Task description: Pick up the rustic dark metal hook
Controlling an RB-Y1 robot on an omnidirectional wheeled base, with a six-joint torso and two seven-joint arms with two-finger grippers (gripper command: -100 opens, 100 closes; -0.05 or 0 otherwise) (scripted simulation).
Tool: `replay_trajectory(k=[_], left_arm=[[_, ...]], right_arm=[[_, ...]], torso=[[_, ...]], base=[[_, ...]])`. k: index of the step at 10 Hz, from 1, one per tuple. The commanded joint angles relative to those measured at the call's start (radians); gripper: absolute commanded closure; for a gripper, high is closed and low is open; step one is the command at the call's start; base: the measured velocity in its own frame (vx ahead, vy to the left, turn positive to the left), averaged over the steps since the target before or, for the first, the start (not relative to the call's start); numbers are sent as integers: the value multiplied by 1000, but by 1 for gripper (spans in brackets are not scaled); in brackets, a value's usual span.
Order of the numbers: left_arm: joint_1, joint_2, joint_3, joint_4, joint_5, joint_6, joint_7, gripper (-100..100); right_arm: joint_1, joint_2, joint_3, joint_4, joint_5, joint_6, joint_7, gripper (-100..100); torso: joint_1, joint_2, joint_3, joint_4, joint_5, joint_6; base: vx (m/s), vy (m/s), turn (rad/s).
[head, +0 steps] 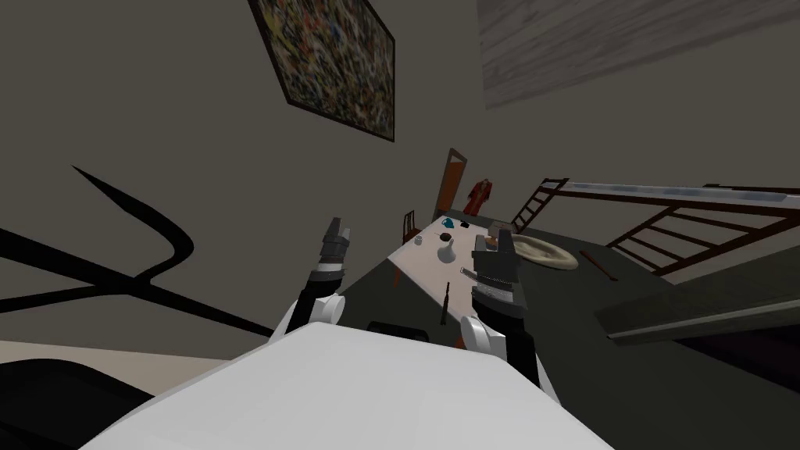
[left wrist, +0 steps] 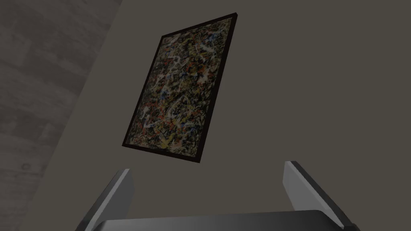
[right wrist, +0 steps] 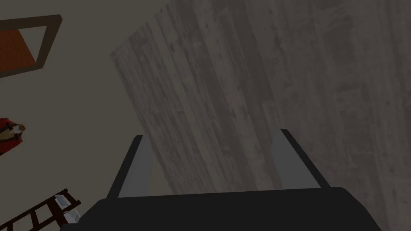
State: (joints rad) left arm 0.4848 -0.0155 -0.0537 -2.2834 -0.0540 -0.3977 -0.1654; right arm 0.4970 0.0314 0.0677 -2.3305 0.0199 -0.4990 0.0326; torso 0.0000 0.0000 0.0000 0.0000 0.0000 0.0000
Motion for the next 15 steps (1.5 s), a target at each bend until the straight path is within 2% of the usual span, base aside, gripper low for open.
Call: replay_trajectory(k=[1, 4, 7, 12, 13, 15], left_arm=[[0, 0, 0, 0, 0, 0, 0, 0], [0, 0, 0, 0, 0, 0, 0, 0], [0, 0, 0, 0, 0, 0, 0, 0], [0, 0, 0, 0, 0, 0, 0, 0], [0, 0, 0, 0, 0, 0, 0, 0], [0, 0, 0, 0, 0, 0, 0, 0]], right_arm=[[7, -32, 1, 0, 5, -6, 5, -100], [36, -113, 4, 1, 28, -25, 27, -100], [81, -197, 4, 12, 76, -48, 61, -100], [172, -333, 1, 72, 215, -74, 133, -100], [172, -333, 1, 72, 224, -74, 133, -100], [210, -386, 1, 117, 291, -76, 164, -100]], torso=[[0, 0, 0, 0, 0, 0], [-4, 1, 0, 0, -1, 0], [-8, 2, 1, 0, -2, 0], [-10, 4, 2, 1, -2, 0], [-10, 4, 2, 1, -2, 0], [-6, 1, 1, 0, -1, 0]], base=[[-4, -18, 45], [-11, -62, 92], [-32, -109, 165], [-53, -124, 283], [-40, -82, 101], [-47, -78, 311]])
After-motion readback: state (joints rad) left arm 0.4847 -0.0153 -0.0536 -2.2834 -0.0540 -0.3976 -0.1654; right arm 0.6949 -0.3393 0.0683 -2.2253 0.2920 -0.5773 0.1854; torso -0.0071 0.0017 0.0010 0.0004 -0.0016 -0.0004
